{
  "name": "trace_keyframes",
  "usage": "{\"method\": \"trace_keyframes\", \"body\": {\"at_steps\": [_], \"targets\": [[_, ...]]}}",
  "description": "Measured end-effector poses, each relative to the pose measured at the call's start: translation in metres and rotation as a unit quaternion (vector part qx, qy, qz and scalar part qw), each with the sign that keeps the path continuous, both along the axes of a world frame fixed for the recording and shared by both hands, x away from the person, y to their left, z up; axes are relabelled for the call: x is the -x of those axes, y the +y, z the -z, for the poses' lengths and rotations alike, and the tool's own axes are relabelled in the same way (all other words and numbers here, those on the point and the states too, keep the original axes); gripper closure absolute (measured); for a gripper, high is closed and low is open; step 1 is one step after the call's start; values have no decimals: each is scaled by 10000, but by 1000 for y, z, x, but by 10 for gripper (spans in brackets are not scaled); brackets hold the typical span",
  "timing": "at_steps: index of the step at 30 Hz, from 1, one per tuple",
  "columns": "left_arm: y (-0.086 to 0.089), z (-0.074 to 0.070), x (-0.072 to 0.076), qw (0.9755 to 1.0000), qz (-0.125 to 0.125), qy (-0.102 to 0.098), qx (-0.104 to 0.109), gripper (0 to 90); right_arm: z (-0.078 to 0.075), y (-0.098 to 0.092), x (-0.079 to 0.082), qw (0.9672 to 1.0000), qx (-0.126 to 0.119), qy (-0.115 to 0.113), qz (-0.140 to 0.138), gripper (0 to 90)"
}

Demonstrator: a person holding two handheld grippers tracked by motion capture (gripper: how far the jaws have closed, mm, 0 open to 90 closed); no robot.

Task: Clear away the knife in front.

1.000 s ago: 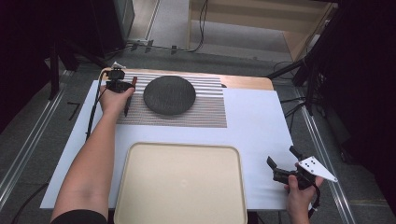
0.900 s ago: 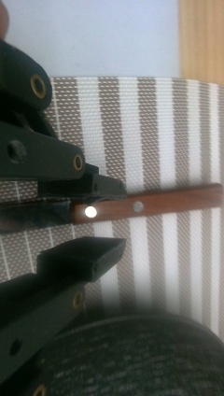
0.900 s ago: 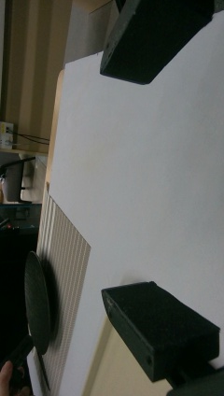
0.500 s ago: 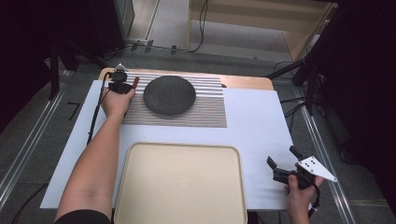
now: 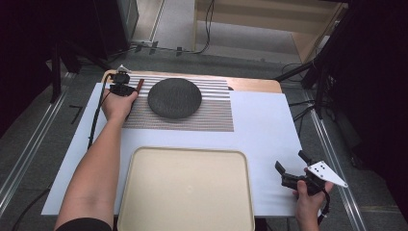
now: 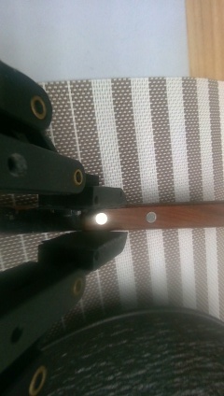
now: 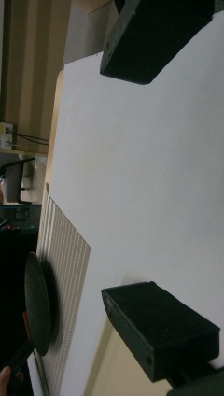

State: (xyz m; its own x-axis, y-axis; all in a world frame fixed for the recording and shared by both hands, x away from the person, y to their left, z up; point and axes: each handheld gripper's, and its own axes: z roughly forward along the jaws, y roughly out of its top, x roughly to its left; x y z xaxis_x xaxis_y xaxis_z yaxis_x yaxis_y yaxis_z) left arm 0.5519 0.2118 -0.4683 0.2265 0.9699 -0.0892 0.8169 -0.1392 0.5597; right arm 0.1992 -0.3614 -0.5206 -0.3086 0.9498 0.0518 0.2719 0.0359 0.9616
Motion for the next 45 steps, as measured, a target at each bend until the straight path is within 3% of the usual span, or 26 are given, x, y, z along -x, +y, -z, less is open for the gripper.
{"method": "trace_keyframes", "body": {"at_steps": [14,18,24,26,37,45], "targets": [[7,-21,17,9996,187,-172,129,775,0,1,0,10000,19,3,-33,0],[8,-28,27,9988,320,-235,280,775,0,1,0,10000,27,-3,-33,0],[3,-33,39,9979,522,-309,218,776,0,1,0,10000,50,5,-17,0],[0,-35,46,9971,618,-307,330,775,0,1,0,10000,56,9,-22,0],[-5,-41,70,9944,943,-371,307,775,0,2,-1,9999,94,26,-23,0],[-9,-47,90,9906,1248,-410,381,776,0,2,-1,9999,105,25,-28,0]]}}
